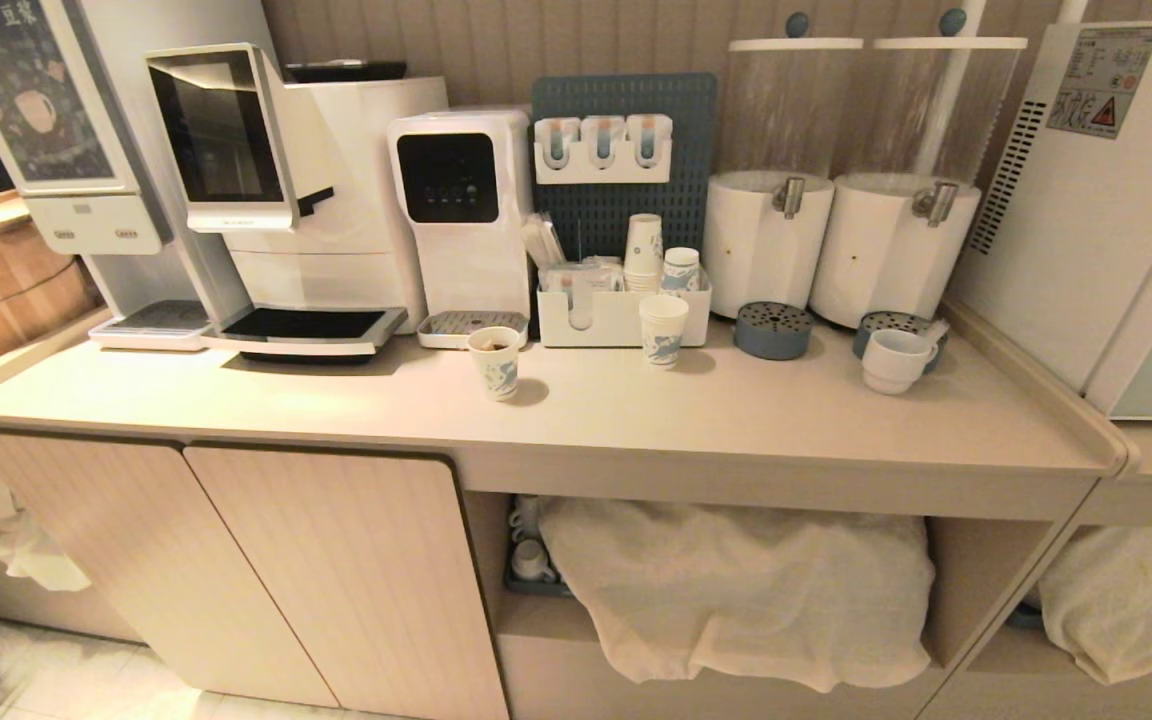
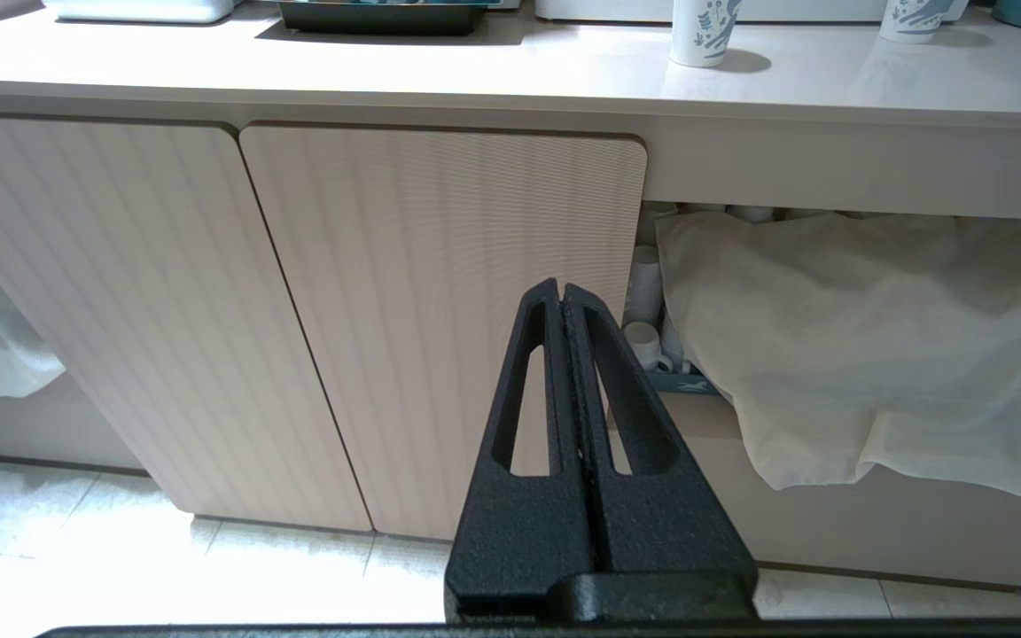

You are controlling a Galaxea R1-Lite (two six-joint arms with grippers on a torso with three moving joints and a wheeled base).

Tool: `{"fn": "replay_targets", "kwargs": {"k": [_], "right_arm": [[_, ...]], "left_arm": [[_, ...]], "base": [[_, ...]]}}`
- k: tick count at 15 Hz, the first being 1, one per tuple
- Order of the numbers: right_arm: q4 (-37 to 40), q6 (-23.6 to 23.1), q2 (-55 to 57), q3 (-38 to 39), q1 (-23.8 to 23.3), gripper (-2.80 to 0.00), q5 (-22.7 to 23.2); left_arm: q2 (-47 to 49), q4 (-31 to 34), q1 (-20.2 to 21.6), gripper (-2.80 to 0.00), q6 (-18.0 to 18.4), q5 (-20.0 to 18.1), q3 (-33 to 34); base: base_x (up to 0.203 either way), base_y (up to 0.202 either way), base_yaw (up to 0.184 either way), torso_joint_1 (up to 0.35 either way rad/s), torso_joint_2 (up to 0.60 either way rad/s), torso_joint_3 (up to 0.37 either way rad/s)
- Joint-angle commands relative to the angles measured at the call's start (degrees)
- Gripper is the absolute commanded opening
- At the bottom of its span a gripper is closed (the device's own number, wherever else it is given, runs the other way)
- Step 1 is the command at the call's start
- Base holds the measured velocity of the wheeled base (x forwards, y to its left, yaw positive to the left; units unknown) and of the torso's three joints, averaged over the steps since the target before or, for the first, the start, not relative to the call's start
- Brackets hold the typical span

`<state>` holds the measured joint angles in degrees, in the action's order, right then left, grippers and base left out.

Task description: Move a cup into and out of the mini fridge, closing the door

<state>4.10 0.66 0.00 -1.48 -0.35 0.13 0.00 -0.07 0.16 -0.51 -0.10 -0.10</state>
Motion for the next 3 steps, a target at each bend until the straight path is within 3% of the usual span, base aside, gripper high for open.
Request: {"fn": "replay_targets", "kwargs": {"k": [1,3], "right_arm": [[0.03,-0.04,0.00,0.05,0.00,-2.80,0.04],[0.03,-0.04,0.00,0.07,0.00,-2.80,0.04]], "left_arm": [[0.00,-0.02,0.02,-2.80,-0.01,0.01,0.01],[0.09,-0.02,0.02,-2.80,0.07,0.01,0.01]], "base": [[0.000,0.000,0.000,0.000,0.00,0.000],[0.000,0.000,0.000,0.000,0.00,0.000]]}}
